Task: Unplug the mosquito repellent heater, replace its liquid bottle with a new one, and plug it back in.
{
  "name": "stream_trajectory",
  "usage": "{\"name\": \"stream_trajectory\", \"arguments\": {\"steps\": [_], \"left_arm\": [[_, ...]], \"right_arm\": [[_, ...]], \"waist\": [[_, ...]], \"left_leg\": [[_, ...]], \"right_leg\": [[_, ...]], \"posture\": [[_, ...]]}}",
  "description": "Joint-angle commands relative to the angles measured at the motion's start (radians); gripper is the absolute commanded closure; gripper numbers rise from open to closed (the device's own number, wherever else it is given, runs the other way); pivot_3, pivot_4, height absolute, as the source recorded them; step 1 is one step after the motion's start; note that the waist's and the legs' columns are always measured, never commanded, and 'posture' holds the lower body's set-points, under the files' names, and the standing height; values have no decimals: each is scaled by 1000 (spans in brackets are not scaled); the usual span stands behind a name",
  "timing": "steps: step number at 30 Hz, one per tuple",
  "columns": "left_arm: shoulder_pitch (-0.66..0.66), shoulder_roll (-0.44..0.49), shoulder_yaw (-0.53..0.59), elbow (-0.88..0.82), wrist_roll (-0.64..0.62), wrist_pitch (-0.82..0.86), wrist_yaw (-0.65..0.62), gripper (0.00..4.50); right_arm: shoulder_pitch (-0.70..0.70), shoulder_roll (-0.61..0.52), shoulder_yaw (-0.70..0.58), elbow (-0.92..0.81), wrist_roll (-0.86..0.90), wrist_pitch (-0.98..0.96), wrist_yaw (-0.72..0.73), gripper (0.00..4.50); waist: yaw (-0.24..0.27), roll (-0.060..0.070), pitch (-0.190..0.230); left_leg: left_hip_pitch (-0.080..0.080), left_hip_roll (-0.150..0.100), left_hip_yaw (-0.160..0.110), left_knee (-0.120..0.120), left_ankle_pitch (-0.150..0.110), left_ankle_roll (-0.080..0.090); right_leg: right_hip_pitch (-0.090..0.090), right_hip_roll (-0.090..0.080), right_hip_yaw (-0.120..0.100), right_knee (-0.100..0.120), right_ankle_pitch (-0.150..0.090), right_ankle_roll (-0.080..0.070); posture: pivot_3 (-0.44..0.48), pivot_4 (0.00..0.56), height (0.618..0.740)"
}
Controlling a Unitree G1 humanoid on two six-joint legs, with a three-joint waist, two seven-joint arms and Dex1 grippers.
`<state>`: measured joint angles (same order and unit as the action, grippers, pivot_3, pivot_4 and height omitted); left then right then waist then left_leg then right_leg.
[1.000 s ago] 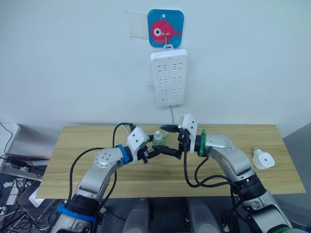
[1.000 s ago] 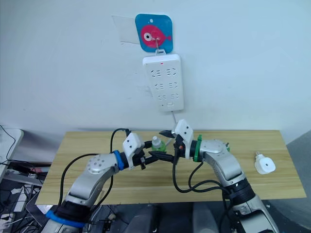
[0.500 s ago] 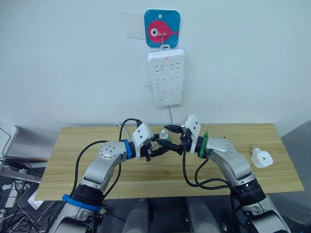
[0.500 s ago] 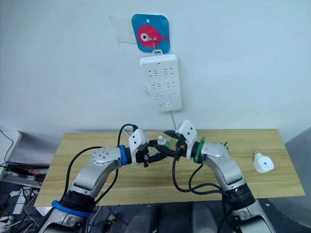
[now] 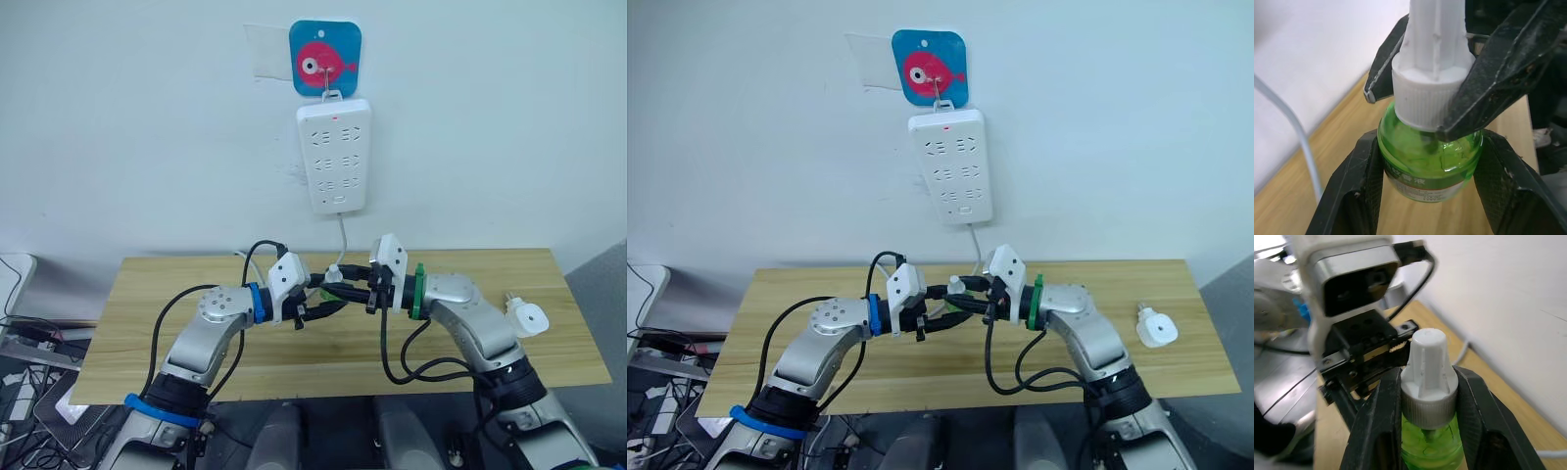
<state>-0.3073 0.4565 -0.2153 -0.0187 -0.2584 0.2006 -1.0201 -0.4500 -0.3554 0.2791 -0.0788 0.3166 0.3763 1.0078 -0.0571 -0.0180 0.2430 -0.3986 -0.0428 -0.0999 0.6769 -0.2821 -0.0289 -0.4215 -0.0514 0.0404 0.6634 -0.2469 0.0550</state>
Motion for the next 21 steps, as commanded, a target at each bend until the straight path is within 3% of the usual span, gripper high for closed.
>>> {"name": "stream_trajectory", "arguments": {"steps": [1,5,9,13,18,21], "left_arm": [[15,39,-36,-52,-23,-49,-113,2285],[7,70,-60,-42,-23,-98,-199,2285],[-9,70,-69,-15,-9,-131,-228,2285],[-18,53,-58,0,-1,-142,-208,2285],[-5,53,-33,-1,-4,-136,-178,2285],[12,61,-19,-7,-11,-132,-163,2285]], "right_arm": [[-102,-22,62,69,66,-97,301,3395],[-240,-9,104,269,51,-190,536,3395],[-307,-8,152,353,52,-232,607,3395],[-335,-26,165,391,69,-251,607,1987],[-301,-88,83,390,54,-226,560,145],[-216,-138,24,281,71,-168,481,40]], "waist": [[0,0,0],[-1,0,0],[7,0,-1],[16,0,-1],[28,0,-1],[33,0,-1]], "left_leg": [[0,0,0,0,0,0],[1,1,0,0,-1,3],[1,2,-2,0,0,1],[0,1,-1,0,1,-2],[0,1,-2,1,2,-2],[0,1,-2,1,2,-2]], "right_leg": [[0,0,0,0,0,0],[1,3,0,1,0,-1],[1,4,-1,1,1,-1],[0,2,0,0,1,-1],[-1,2,0,1,1,-1],[0,1,-1,0,1,-1]], "posture": [[-46,174,740],[-1,172,740],[25,172,740],[28,173,740],[25,174,740],[14,177,740]]}}
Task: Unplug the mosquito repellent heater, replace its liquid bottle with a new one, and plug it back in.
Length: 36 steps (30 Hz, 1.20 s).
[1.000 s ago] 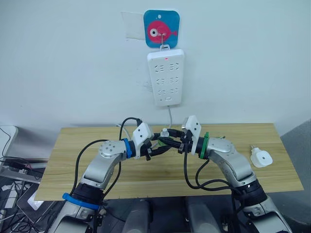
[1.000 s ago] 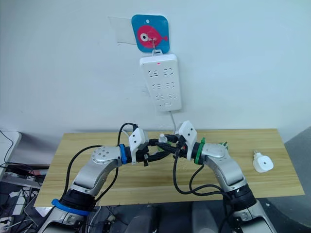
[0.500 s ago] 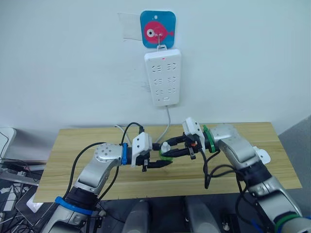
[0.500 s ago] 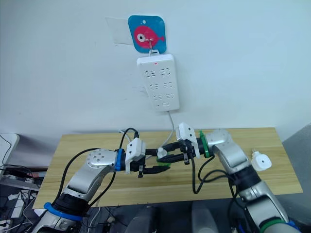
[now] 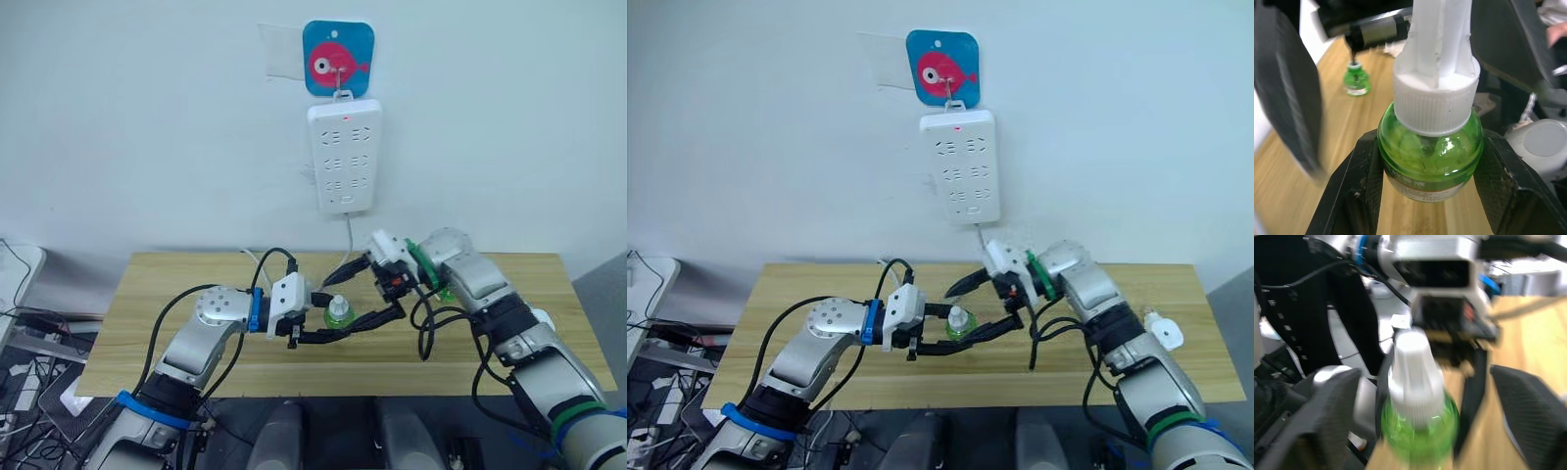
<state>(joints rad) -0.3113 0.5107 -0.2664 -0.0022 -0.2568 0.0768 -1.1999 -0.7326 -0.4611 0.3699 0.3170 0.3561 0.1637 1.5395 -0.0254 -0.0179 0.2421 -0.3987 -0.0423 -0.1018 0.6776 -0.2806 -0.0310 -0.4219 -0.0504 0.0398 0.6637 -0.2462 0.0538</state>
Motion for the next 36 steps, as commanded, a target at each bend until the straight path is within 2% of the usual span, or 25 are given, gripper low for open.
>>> {"name": "stream_trajectory", "arguments": {"steps": [1,7,12,21,24,31,32,36], "left_arm": [[23,7,40,-23,-16,-4,28,2285],[27,-16,75,-10,-24,29,99,2285],[-6,-33,84,34,-8,26,137,2285],[-58,-45,71,79,1,17,135,2285],[-59,-44,70,80,2,15,129,2285],[-54,-41,73,80,4,13,128,2285],[-54,-41,73,79,4,14,128,2285],[-55,-40,75,75,-2,13,121,2285]], "right_arm": [[112,-45,-96,-176,35,71,-106,40],[305,-13,-167,-470,22,195,-405,40],[360,93,-148,-549,-51,233,-648,40],[364,152,-101,-567,-82,255,-748,40],[362,150,-106,-560,-78,258,-752,670],[366,140,-110,-577,-50,280,-743,3280],[363,137,-109,-577,-48,282,-738,3479],[324,130,-106,-555,-26,281,-689,3472]], "waist": [[1,0,0],[-8,0,-1],[-8,0,-3],[-9,0,-3],[-10,0,-4],[-10,0,-4],[-10,0,-4],[-10,0,-4]], "left_leg": [[0,0,0,0,0,0],[-1,0,1,0,0,0],[1,1,0,0,0,0],[1,0,0,1,1,-1],[1,0,0,1,1,0],[1,1,1,1,1,0],[1,1,1,1,1,0],[1,1,1,1,1,1]], "right_leg": [[0,-1,0,0,0,0],[-1,-1,1,1,0,0],[-1,0,0,4,2,-2],[-1,1,0,6,2,-2],[-1,2,0,7,2,-2],[-1,5,1,8,2,-2],[-1,5,1,8,2,-2],[-1,5,1,8,2,-2]], "posture": [[9,177,740],[-20,175,740],[-45,174,740],[-54,172,740],[-52,171,740],[-46,171,740],[-41,173,740],[-38,179,740]]}}
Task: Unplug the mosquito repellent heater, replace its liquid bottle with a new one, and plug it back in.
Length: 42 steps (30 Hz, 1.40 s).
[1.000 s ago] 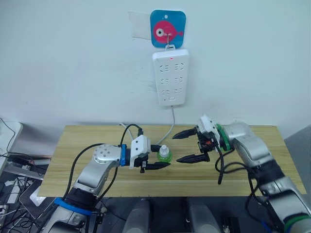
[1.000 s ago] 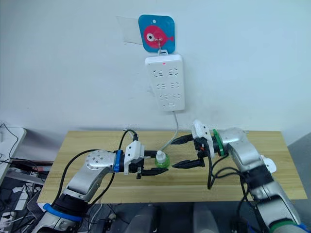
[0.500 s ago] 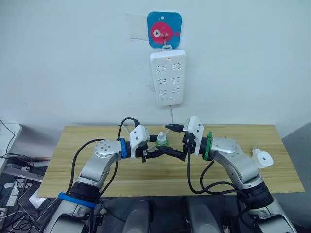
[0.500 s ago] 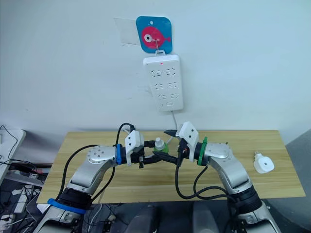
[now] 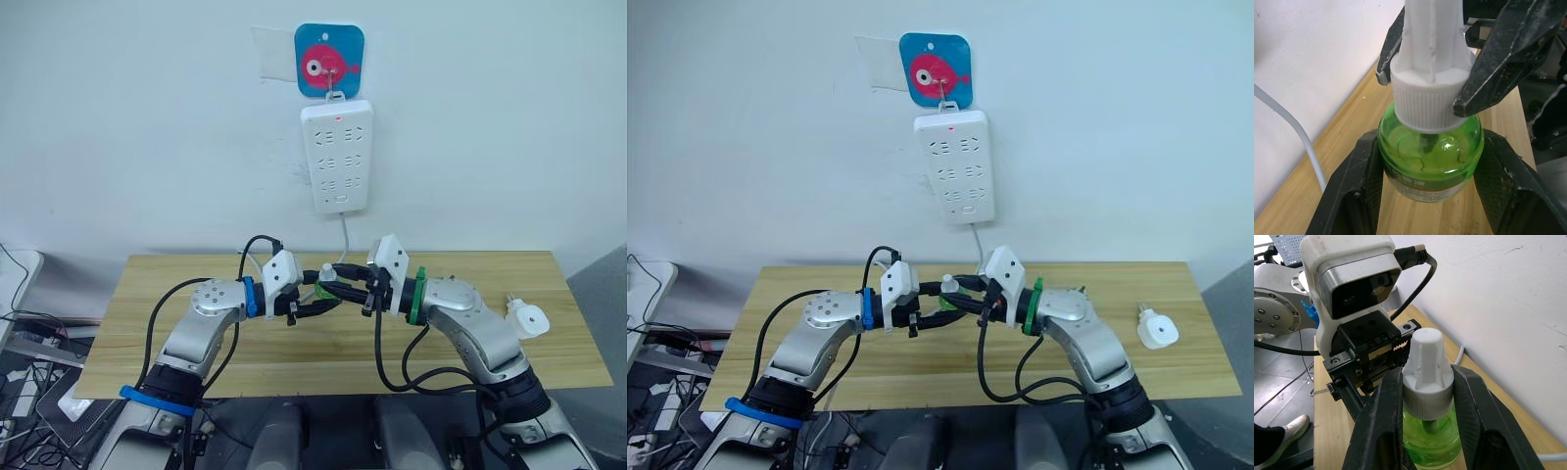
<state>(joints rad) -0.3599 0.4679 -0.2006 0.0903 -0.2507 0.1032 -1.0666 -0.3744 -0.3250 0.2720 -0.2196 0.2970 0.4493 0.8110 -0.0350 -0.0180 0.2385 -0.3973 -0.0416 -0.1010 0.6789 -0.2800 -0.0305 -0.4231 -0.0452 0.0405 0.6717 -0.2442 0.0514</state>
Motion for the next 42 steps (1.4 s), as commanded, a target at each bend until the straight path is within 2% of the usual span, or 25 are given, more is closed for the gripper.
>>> {"name": "stream_trajectory", "arguments": {"steps": [1,3,6,10,12,14,17,20,24,28,32,35,38,42], "left_arm": [[-6,4,8,-20,-10,-16,-19,2285],[0,7,0,-35,-18,-21,-43,2285],[27,24,-29,-80,-43,-33,-125,2285],[54,66,-67,-138,-69,-43,-240,2285],[55,82,-78,-149,-70,-47,-277,2285],[50,91,-79,-146,-69,-52,-292,2285],[44,95,-71,-137,-68,-55,-290,2285],[39,90,-53,-121,-66,-52,-265,2285],[34,71,-24,-100,-68,-45,-215,2285],[35,59,8,-86,-73,-30,-157,2285],[36,53,26,-74,-66,-24,-122,2285],[28,47,29,-54,-59,-29,-108,2285],[15,42,26,-40,-55,-32,-103,2285],[-9,38,22,-14,-48,-40,-106,2285]], "right_arm": [[-50,-9,-6,-6,40,-13,66,3472],[-92,-22,5,28,64,-36,162,3472],[-192,-41,24,118,120,-83,387,3472],[-309,-62,92,304,95,-194,683,3472],[-365,-58,122,406,82,-241,772,3472],[-414,-52,150,495,86,-292,800,3472],[-469,-52,173,583,108,-334,803,2453],[-494,-70,136,633,117,-326,803,1395],[-440,-127,52,597,113,-291,753,19],[-285,-190,-38,382,134,-198,621,19],[-149,-194,-73,165,147,-111,482,19],[-74,-118,-59,49,108,-76,308,19],[-48,-20,-43,23,51,-74,143,19],[-39,45,-4,-4,17,-66,62,19]], "waist": [[0,0,0],[-1,0,0],[-5,0,0],[-11,0,0],[-14,0,0],[-16,0,0],[-15,0,0],[-11,0,0],[6,0,0],[9,0,0],[-2,0,0],[-14,0,0],[-17,0,0],[-19,0,0]], "left_leg": [[0,0,0,0,0,0],[0,0,0,0,0,0],[0,0,1,0,0,0],[1,2,1,0,0,1],[2,2,1,0,0,1],[2,2,1,0,0,1],[2,3,0,0,0,0],[2,2,0,0,0,0],[1,2,0,0,0,0],[0,1,-2,1,0,0],[0,1,0,0,0,0],[1,2,1,0,0,0],[1,3,0,0,0,0],[1,1,0,0,0,0]], "right_leg": [[0,0,0,0,0,0],[0,0,0,0,0,0],[0,1,0,0,0,0],[1,3,0,0,0,0],[1,3,0,0,0,0],[1,4,1,1,0,0],[1,4,1,2,0,0],[1,3,1,1,0,-1],[0,2,1,1,0,-1],[0,-2,0,0,0,-1],[-2,-2,1,2,0,-1],[-2,-2,2,4,0,-1],[-2,-1,1,4,0,-1],[-2,-1,1,4,0,-1]], "posture": [[-38,180,740],[-37,180,740],[-35,182,740],[-10,182,740],[6,183,740],[6,183,740],[26,188,740],[27,190,740],[18,193,740],[-9,194,740],[-30,193,740],[-49,192,740],[-55,189,740],[-69,188,740]]}}
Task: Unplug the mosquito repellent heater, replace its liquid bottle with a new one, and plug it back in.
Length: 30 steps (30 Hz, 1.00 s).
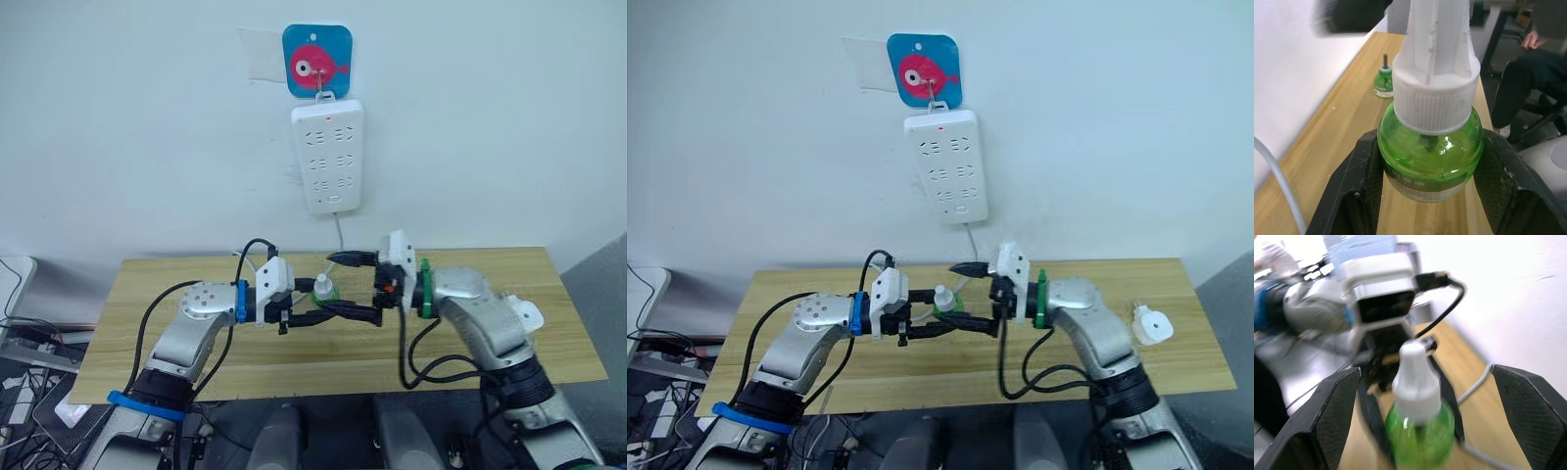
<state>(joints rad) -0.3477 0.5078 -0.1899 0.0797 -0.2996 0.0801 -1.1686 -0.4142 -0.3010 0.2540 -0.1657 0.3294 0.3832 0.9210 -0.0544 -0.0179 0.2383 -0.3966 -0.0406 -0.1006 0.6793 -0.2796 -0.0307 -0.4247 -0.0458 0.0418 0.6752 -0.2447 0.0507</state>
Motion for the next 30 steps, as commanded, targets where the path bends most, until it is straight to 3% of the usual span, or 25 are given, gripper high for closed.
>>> {"name": "stream_trajectory", "arguments": {"steps": [1,8,18,26,30], "left_arm": [[-28,-2,9,5,3,-21,-8,2285],[-54,-15,0,31,9,-32,-18,2285],[-29,-17,4,18,9,-34,-19,2285],[-16,-4,12,14,7,-38,-21,2285],[-20,-1,14,16,9,-39,-22,2285]], "right_arm": [[-2,31,17,-56,-19,1,-65,19],[-31,26,15,12,-69,-43,-89,19],[-40,-71,-84,28,-26,-30,-53,19],[20,-231,-138,-24,86,4,103,19],[13,-222,-96,-40,110,27,142,19]], "waist": [[1,0,0],[-3,0,0],[-3,0,0],[-3,0,0],[-8,0,0]], "left_leg": [[0,0,0,0,0,0],[0,0,0,0,0,0],[0,0,0,0,0,0],[0,0,0,0,0,0],[0,2,1,0,0,1]], "right_leg": [[0,0,0,0,0,0],[0,2,0,-1,0,0],[0,3,0,-1,0,0],[1,2,0,-1,0,0],[1,5,0,-1,0,0]], "posture": [[-72,188,740],[-81,183,740],[-83,183,740],[-78,177,740],[-73,173,740]]}}
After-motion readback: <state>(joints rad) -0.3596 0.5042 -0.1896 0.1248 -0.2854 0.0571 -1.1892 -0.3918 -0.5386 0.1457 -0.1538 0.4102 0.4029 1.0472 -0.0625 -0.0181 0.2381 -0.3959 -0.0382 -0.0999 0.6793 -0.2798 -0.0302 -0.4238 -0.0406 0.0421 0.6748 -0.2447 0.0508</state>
